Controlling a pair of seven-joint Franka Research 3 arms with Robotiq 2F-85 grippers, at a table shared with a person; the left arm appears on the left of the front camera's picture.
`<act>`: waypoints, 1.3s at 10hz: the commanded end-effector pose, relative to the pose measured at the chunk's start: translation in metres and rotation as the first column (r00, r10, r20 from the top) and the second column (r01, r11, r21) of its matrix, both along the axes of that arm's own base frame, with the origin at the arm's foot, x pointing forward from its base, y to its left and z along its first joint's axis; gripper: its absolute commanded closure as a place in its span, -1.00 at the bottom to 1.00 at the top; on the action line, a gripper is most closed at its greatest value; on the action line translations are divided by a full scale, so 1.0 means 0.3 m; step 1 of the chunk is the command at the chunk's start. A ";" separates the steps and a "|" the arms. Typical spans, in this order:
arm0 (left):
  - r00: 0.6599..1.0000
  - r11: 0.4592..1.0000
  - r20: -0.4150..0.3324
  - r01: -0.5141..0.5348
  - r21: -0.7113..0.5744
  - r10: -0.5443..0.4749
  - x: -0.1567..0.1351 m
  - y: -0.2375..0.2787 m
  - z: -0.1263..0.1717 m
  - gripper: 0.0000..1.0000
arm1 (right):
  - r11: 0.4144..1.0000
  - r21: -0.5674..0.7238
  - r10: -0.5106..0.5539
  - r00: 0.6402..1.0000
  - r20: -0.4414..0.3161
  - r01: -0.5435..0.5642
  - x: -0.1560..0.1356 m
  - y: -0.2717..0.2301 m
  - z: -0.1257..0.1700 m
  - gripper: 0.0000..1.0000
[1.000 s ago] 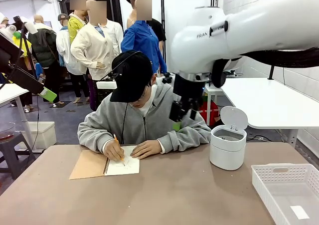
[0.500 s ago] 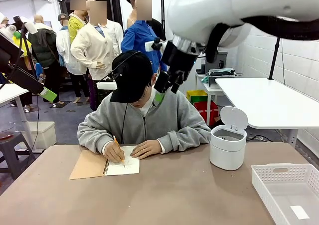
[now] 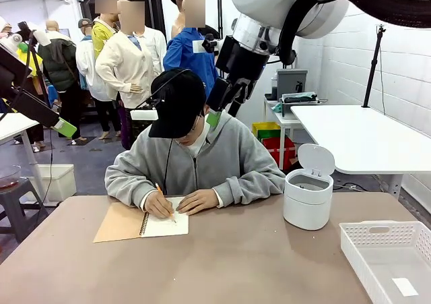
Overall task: Sort the paper based on its condition.
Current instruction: If a person hands you a paper, place it in the Organizing basket , and if it's crumpled, put it in the Trash can.
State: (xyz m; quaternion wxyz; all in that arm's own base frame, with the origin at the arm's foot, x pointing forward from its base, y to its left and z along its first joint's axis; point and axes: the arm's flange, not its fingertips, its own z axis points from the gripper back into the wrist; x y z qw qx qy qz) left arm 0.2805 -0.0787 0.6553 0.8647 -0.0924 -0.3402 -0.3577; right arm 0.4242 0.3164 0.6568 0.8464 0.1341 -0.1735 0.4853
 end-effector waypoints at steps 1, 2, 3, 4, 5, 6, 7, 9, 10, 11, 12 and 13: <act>1.000 1.000 0.001 0.002 -0.007 -0.002 0.000 0.003 0.000 -1.00 | 0.999 0.034 0.026 1.000 0.016 -0.026 -0.041 -0.038 0.005 -1.00; 1.000 1.000 0.001 0.002 -0.007 -0.002 0.000 0.003 0.000 -1.00 | 0.998 0.043 0.034 0.999 0.040 -0.036 -0.061 -0.043 0.004 -1.00; 1.000 1.000 0.001 0.002 -0.007 -0.002 0.000 0.003 0.000 -1.00 | 0.997 0.057 0.044 0.998 0.055 -0.047 -0.069 -0.046 -0.007 -1.00; 1.000 1.000 0.001 0.002 -0.007 -0.002 0.000 0.003 0.000 -1.00 | 0.997 0.070 0.035 0.998 0.043 -0.038 -0.065 -0.050 -0.027 -1.00; 1.000 1.000 0.001 0.002 -0.007 -0.002 0.000 0.003 0.000 -1.00 | 0.997 0.072 0.030 0.998 0.046 -0.034 -0.063 -0.065 -0.031 -1.00; 1.000 1.000 0.001 0.002 -0.007 -0.002 0.000 0.003 0.000 -1.00 | 0.996 0.088 0.024 0.998 0.054 -0.029 -0.063 -0.079 -0.029 -1.00; 1.000 1.000 0.001 0.002 -0.007 -0.002 0.000 0.003 0.000 -1.00 | 0.999 0.031 0.009 0.999 0.039 -0.010 -0.054 -0.032 0.012 -1.00; 1.000 1.000 0.001 0.002 -0.007 -0.002 0.000 0.003 0.000 -1.00 | 0.999 0.031 0.009 0.999 0.039 -0.010 -0.054 -0.032 0.012 -1.00; 1.000 1.000 0.001 0.002 -0.007 -0.002 0.000 0.003 0.000 -1.00 | 0.999 0.031 0.009 0.999 0.039 -0.010 -0.054 -0.032 0.012 -1.00; 1.000 1.000 0.001 0.002 -0.007 -0.002 0.000 0.003 0.000 -1.00 | 0.999 0.031 0.009 0.999 0.039 -0.010 -0.054 -0.032 0.012 -1.00; 1.000 1.000 0.001 0.002 -0.007 -0.002 0.000 0.003 0.000 -1.00 | 0.999 0.031 0.009 0.999 0.039 -0.010 -0.054 -0.032 0.012 -1.00; 1.000 1.000 0.001 0.002 -0.007 -0.002 0.000 0.003 0.000 -1.00 | 0.999 0.031 0.009 0.999 0.039 -0.010 -0.054 -0.032 0.012 -1.00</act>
